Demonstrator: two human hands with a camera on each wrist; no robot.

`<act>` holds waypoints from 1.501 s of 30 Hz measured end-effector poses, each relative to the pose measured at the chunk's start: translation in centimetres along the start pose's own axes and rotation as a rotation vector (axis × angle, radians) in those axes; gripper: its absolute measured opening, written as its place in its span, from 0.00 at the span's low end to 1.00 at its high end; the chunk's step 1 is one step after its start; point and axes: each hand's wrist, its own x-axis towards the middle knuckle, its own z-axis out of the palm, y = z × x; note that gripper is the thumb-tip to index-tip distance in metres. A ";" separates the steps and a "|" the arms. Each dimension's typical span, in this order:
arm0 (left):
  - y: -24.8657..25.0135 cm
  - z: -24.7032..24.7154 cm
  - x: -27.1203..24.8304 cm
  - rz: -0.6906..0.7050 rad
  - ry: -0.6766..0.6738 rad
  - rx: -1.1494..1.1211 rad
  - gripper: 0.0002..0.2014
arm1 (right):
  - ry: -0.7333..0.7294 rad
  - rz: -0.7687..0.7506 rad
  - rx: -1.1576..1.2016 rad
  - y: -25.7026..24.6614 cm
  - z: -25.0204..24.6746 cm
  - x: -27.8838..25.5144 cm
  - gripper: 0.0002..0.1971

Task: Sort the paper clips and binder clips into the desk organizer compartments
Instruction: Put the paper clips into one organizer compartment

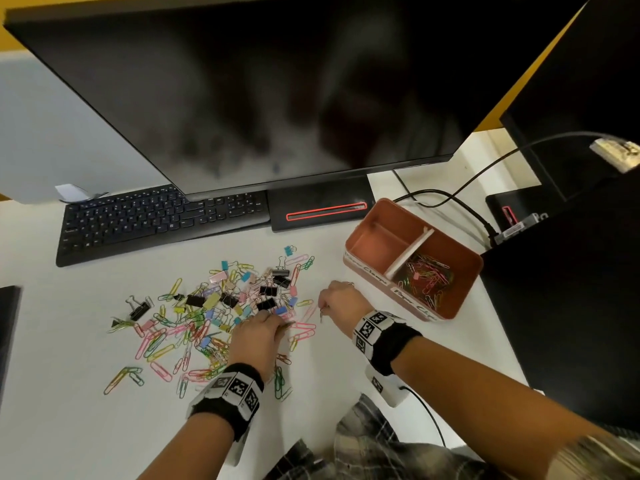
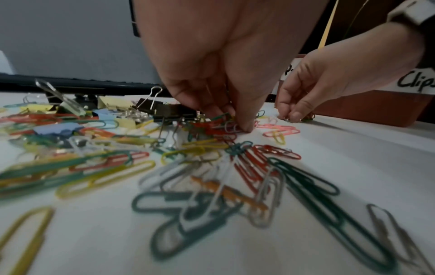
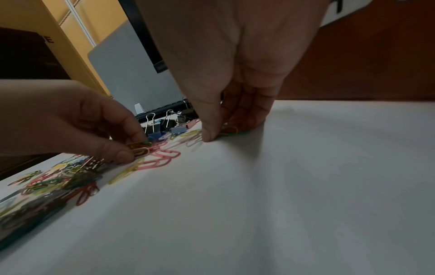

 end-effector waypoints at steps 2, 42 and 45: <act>0.1 -0.5 0.3 0.007 0.011 -0.016 0.07 | 0.010 0.000 0.043 0.0 -0.1 -0.1 0.12; 14.4 -4.2 10.9 0.523 -0.178 -0.107 0.08 | 0.319 0.374 0.266 11.3 -9.0 -6.6 0.15; 13.9 -3.7 11.7 0.565 -0.167 -0.199 0.05 | 0.197 0.398 0.133 11.2 -8.4 -4.9 0.13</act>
